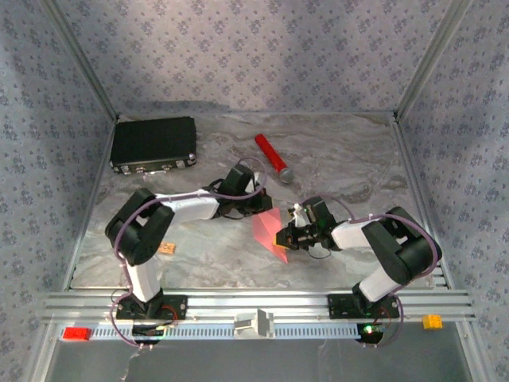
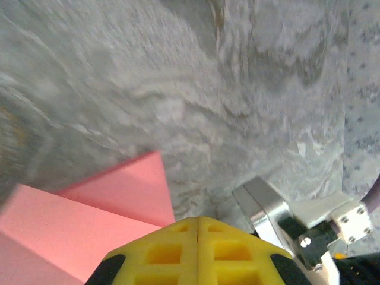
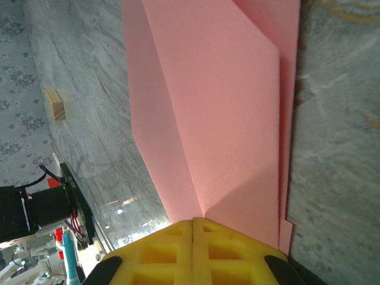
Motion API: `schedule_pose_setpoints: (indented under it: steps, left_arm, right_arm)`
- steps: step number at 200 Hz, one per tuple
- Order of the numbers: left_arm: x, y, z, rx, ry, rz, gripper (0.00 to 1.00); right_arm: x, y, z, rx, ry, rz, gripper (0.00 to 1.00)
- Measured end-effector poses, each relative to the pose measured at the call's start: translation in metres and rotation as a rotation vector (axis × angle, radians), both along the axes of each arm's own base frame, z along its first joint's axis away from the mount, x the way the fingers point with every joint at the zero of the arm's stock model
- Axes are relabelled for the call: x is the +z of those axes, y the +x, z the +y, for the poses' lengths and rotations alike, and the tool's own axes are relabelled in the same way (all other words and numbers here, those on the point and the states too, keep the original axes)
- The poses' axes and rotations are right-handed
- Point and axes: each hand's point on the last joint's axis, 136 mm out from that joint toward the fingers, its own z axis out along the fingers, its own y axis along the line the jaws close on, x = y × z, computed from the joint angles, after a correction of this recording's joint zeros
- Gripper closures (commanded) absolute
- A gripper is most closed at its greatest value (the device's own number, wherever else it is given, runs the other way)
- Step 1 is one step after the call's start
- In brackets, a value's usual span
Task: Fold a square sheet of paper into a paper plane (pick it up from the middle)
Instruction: Fourth fold the wing at the center of the table.
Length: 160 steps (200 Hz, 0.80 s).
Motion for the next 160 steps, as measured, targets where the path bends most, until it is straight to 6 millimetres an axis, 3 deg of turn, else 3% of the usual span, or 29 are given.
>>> schedule_pose_setpoints:
  steps: [17,45,117,160]
  left_arm:
    - [-0.016,-0.009,-0.004,-0.015,0.003,0.031,1.00]
    - [-0.050,-0.020,0.007,-0.002,0.045,0.101,1.00]
    - [-0.048,-0.015,0.001,-0.011,0.005,0.079,1.00]
    - [-0.048,-0.015,0.001,-0.011,0.005,0.079,1.00]
  right_arm:
    - [0.000,0.000,0.000,0.000,-0.002,0.002,1.00]
    - [0.000,-0.001,-0.001,-0.003,-0.007,0.011,1.00]
    - [0.003,0.001,-0.001,-0.021,-0.053,0.033,1.00]
    - [0.023,0.030,0.016,-0.051,-0.069,-0.034,0.99]
